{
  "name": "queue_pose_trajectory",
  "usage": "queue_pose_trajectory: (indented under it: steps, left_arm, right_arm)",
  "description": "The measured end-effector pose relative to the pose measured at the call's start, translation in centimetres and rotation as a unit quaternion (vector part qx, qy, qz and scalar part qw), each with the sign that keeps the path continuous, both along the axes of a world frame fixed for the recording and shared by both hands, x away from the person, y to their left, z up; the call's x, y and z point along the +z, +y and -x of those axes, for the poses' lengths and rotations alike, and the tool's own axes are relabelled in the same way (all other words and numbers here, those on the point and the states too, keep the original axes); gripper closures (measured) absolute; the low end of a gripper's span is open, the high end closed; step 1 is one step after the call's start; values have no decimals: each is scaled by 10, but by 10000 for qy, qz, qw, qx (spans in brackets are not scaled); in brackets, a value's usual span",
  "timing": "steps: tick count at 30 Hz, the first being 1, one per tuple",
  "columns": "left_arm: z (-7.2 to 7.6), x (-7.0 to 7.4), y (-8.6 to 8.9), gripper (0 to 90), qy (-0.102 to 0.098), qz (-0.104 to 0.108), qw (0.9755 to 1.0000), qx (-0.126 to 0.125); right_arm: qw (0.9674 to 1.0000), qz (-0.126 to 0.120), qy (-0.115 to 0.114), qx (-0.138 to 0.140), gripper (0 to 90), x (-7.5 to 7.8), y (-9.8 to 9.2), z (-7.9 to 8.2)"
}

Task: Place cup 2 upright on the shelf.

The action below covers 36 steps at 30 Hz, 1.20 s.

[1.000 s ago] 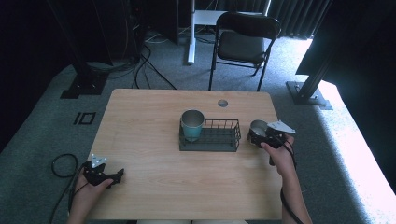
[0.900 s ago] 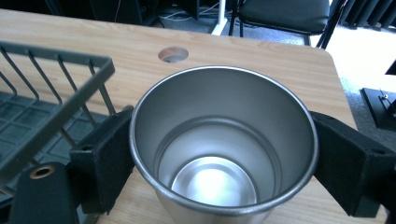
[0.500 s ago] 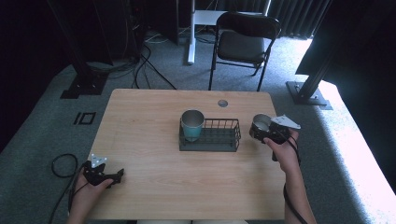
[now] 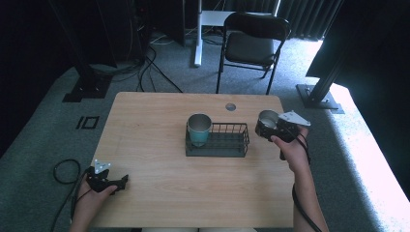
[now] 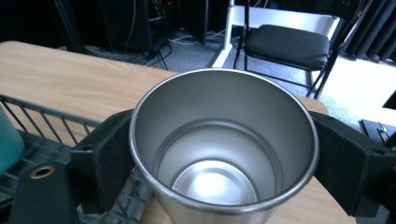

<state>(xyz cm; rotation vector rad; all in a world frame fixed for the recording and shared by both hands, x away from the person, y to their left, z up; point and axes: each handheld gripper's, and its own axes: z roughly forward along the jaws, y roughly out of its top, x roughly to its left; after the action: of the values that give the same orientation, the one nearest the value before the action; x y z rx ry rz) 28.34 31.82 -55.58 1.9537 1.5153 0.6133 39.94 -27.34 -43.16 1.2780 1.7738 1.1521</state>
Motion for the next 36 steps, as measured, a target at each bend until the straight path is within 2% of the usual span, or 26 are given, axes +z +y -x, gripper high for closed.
queue_pose_trajectory:
  steps: [6,13,28,36]
  left_arm:
    - [0,0,0,24,0,0,10000,1]
    - [0,0,0,24,-2,0,10000,0]
    - [0,0,0,24,2,-4,10000,-2]
    - [0,0,0,24,3,-4,10000,-2]
  right_arm:
    - [9998,-57,-106,152,133,13,15,-2]
    - [9992,-87,-103,384,133,17,33,-4]
    - [9969,-126,-63,772,133,17,68,-7]
    - [9949,-119,30,1002,133,8,87,-6]
